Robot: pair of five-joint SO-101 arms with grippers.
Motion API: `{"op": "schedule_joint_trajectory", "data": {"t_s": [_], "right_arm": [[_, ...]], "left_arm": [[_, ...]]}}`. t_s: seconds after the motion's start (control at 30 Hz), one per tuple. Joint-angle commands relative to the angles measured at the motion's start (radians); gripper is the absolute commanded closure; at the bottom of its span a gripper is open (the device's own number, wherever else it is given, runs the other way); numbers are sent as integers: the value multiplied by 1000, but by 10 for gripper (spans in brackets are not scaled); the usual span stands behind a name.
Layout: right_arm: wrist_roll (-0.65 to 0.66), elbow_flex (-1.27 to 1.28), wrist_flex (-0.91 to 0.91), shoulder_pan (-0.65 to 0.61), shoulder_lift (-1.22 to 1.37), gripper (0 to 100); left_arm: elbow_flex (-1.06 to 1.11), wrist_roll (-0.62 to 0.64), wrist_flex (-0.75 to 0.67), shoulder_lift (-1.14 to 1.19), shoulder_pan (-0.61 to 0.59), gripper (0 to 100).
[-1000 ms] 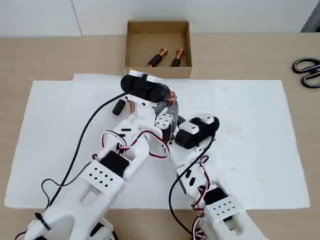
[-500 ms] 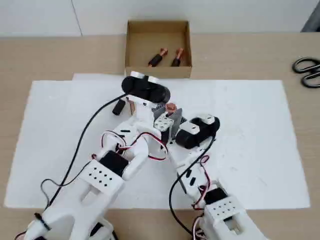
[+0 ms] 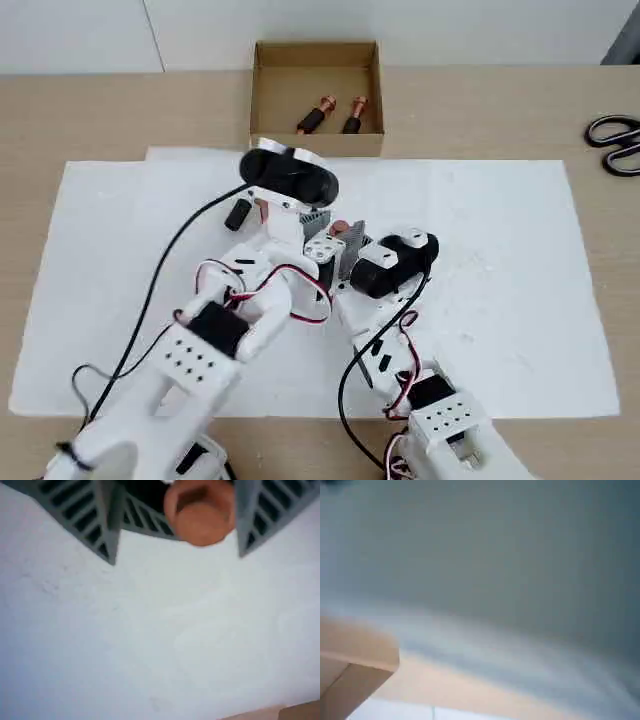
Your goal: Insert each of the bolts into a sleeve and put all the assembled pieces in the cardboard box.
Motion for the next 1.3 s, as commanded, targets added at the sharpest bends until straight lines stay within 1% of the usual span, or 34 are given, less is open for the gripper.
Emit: {"op": "schedule_joint_trajectory", "data": {"t_s": [0.0, 0.1, 0.2, 0.3, 0.4, 0.47, 0.53, 0.6, 0.7, 0.8, 1.03, 1.1, 1.27], "right_arm": [[8, 9, -25, 1, -24, 994], [8, 9, -25, 2, -24, 994], [8, 9, -25, 2, -24, 994], [11, 8, -25, 5, -24, 994], [11, -25, -7, 70, -16, 995], [6, -106, 117, 134, -15, 995], [2, -235, 306, 177, -13, 995], [2, -373, 464, 188, -12, 995], [5, -565, 591, 189, 27, 995], [9, -744, 654, 200, 159, 995], [11, -1211, 779, 220, 578, 995], [12, -1361, 803, 220, 713, 995], [57, -1758, 865, 219, 1067, 995]], "left_arm": [[-94, -3, 144, -137, -41, 848], [-107, -3, 229, -141, -64, 848], [-113, -3, 250, -146, -87, 848], [-122, -3, 255, -147, -153, 848], [-131, -6, 311, -147, -232, 849], [-117, -8, 333, -147, -299, 849], [-119, -8, 353, -147, -374, 848], [-142, -20, 397, -147, -433, 848], [-196, -103, 468, -143, -503, 848], [-213, -130, 502, -141, -566, 848], [-211, -181, 562, -141, -706, 848], [-208, -199, 571, -141, -723, 848], [-182, -199, 571, -141, -721, 848]]}}
